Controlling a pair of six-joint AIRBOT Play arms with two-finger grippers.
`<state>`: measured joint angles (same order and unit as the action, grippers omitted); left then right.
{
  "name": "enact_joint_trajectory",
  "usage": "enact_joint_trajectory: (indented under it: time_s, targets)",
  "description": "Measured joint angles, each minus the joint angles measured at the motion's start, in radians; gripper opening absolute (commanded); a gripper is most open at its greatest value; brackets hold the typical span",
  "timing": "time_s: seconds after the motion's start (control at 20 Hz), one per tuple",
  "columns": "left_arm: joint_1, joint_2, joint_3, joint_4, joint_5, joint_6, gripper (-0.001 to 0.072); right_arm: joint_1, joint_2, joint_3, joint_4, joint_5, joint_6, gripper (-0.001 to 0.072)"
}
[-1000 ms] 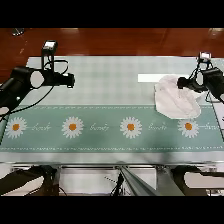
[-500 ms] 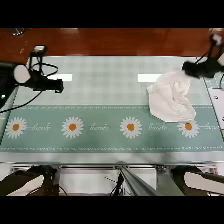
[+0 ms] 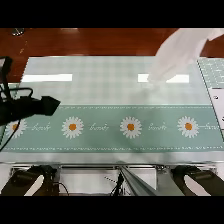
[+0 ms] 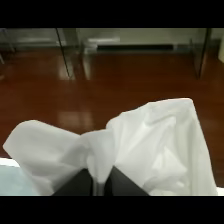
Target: Fold the shirts.
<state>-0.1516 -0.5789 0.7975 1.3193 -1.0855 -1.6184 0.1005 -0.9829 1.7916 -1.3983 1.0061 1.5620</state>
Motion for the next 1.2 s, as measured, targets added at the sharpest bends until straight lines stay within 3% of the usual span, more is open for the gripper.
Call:
enact_joint_trajectory:
  time_s: [0.35,0.55,0.65,0.85,0.9,0.95,1.0,1.2]
  targets:
    - [-0.005,0.139,-0.127,-0.051,0.004,0.000,0.0700,0.269,0.035,0.072,0.004,0.154,-0.026,0.0026]
    - [-0.005,0.151,-0.139,-0.056,0.007,0.000,0.0700,0.445,0.000,-0.099,0.005,0.243,0.008,0.0026]
    - [-0.005,0.153,-0.141,-0.059,0.013,0.000,0.0701,0.531,-0.028,-0.257,0.014,0.206,0.053,0.0026]
    - [-0.005,0.152,-0.142,-0.060,0.016,0.000,0.0701,0.656,-0.143,-0.534,0.119,-0.002,0.133,0.0027]
    - [-0.005,0.149,-0.143,-0.061,0.017,0.000,0.0701,0.677,-0.182,-0.571,0.159,-0.050,0.139,0.0086]
    - [-0.005,0.145,-0.143,-0.064,0.018,0.000,0.0701,0.694,-0.224,-0.600,0.208,-0.090,0.142,0.0421]
    - [-0.005,0.141,-0.143,-0.068,0.020,0.000,0.0701,0.701,-0.257,-0.618,0.250,-0.110,0.141,0.0618]
    - [-0.006,0.116,-0.133,-0.086,0.013,0.002,0.0701,0.567,-0.286,-0.585,0.360,-0.058,0.083,0.0618]
